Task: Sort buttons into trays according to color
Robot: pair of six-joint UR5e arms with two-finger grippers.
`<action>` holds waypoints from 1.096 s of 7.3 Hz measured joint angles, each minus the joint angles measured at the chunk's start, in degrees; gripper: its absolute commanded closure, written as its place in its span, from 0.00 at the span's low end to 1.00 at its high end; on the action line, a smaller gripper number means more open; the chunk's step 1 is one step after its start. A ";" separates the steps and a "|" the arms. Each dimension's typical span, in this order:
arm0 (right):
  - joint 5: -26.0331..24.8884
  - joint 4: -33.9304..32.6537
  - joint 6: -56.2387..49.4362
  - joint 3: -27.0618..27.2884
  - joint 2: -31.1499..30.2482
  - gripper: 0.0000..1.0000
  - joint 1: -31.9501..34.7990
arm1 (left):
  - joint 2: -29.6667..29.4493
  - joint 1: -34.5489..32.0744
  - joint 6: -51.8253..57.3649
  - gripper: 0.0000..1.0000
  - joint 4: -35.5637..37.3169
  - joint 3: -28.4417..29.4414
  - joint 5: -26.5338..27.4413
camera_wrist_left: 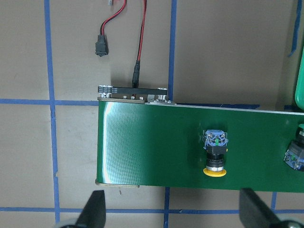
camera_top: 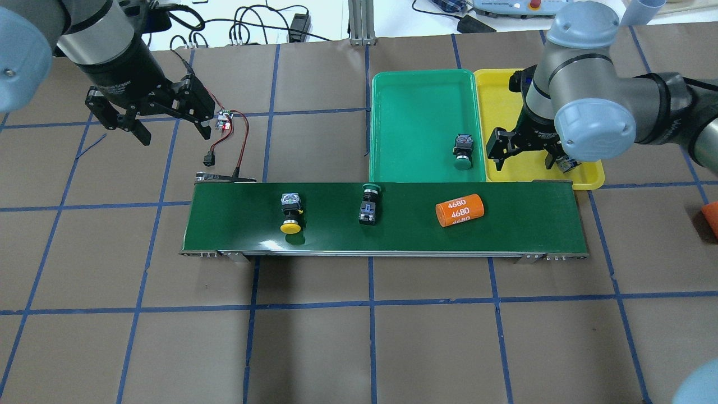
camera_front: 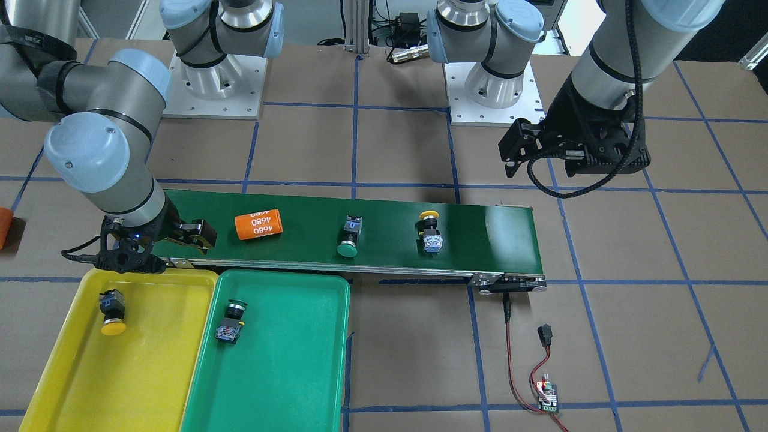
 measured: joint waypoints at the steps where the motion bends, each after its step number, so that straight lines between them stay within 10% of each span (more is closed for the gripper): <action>1: 0.00 0.02 0.03 0.03 -0.14 0.00 0.00 | 0.00 0.01 0.00 0.00 0.01 0.02 0.10; 8: 1.40 0.28 0.22 0.42 -1.30 0.00 0.15 | -0.33 0.01 -0.56 0.00 0.13 0.17 -0.12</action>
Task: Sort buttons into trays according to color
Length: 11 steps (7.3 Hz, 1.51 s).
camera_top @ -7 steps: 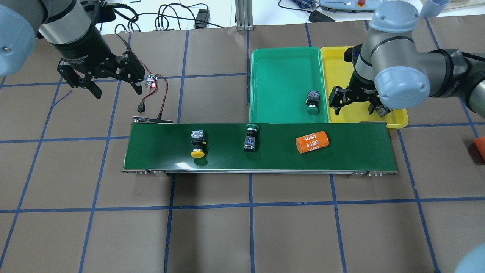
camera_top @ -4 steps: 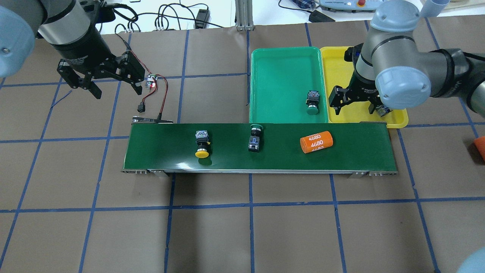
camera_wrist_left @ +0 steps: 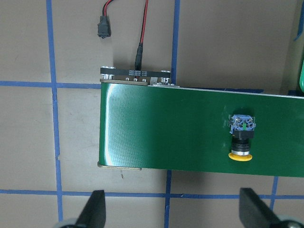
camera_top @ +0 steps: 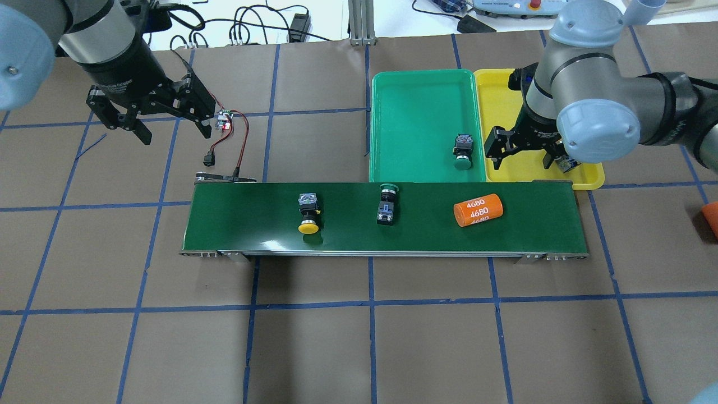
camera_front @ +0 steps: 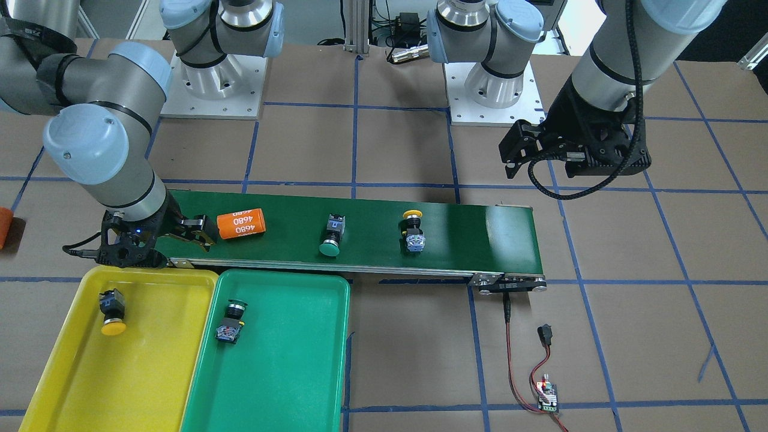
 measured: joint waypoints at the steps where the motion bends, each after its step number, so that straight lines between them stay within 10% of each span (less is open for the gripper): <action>1: 0.12 0.11 0.03 0.06 -0.14 0.00 0.02 | 0.25 0.00 -0.13 0.00 0.04 -0.29 -0.02; 11: 0.27 0.62 0.19 1.53 -1.78 0.00 0.19 | 2.06 -0.46 -0.26 0.00 -0.29 -0.55 0.25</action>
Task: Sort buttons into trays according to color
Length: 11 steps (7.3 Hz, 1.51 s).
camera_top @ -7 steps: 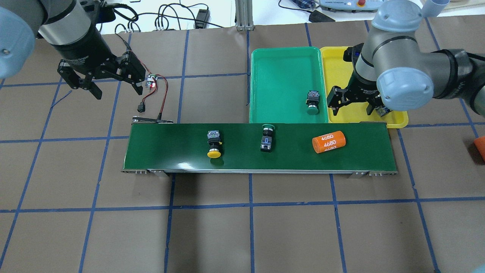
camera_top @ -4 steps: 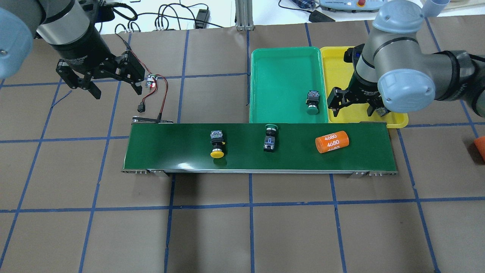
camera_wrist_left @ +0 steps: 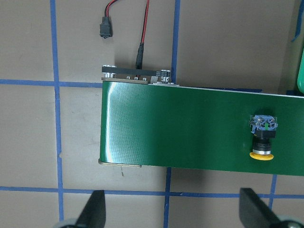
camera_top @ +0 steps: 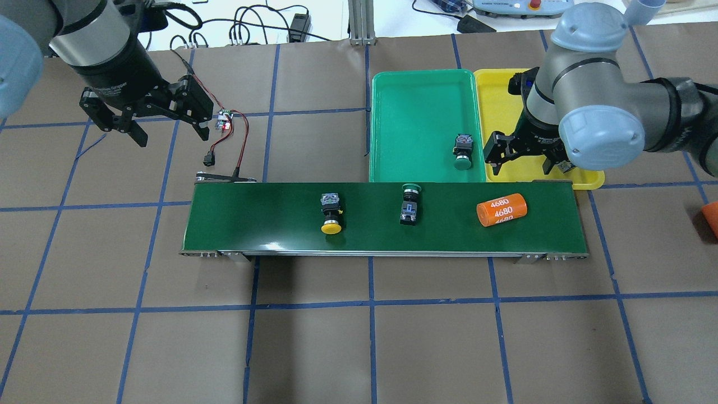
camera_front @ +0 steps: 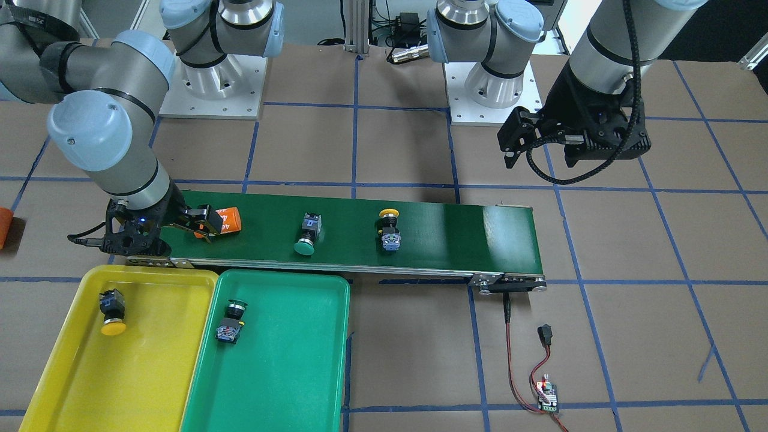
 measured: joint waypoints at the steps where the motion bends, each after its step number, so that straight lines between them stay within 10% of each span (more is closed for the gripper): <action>1: 0.00 -0.01 0.00 0.04 -0.03 0.00 0.00 | 0.19 -0.06 -0.01 0.00 0.01 0.31 -0.16; 11: 0.00 -0.09 -0.31 -0.06 -0.06 0.00 0.00 | 0.71 -0.50 0.01 0.00 -0.39 -0.16 0.60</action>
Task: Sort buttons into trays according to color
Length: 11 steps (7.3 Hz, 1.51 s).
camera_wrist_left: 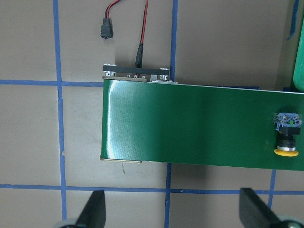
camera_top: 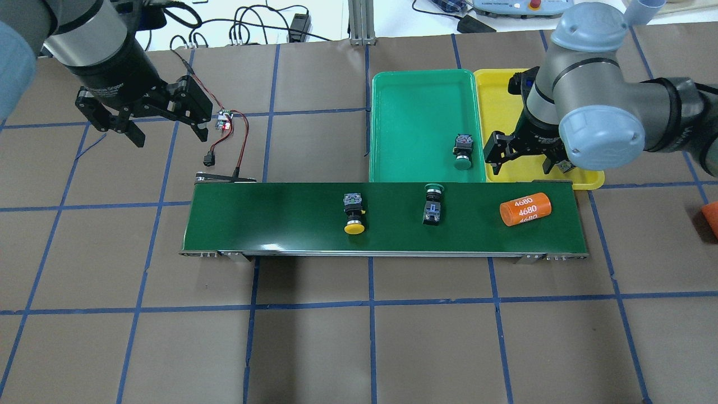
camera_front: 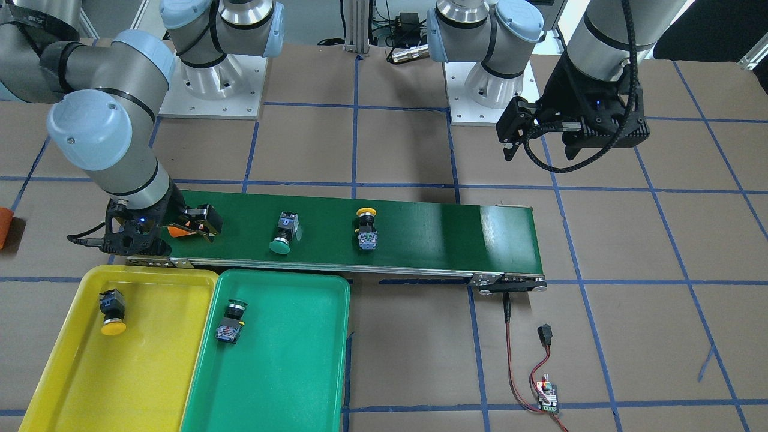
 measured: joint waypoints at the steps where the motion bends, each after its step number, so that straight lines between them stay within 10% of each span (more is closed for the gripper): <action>1: 0.00 0.08 0.13 0.05 -0.32 0.00 0.00 | -0.63 0.00 0.00 0.00 -0.01 -0.05 0.02; 11: 1.57 0.21 7.41 2.87 -2.97 0.00 3.22 | -1.32 0.03 0.14 0.00 0.04 -0.36 0.11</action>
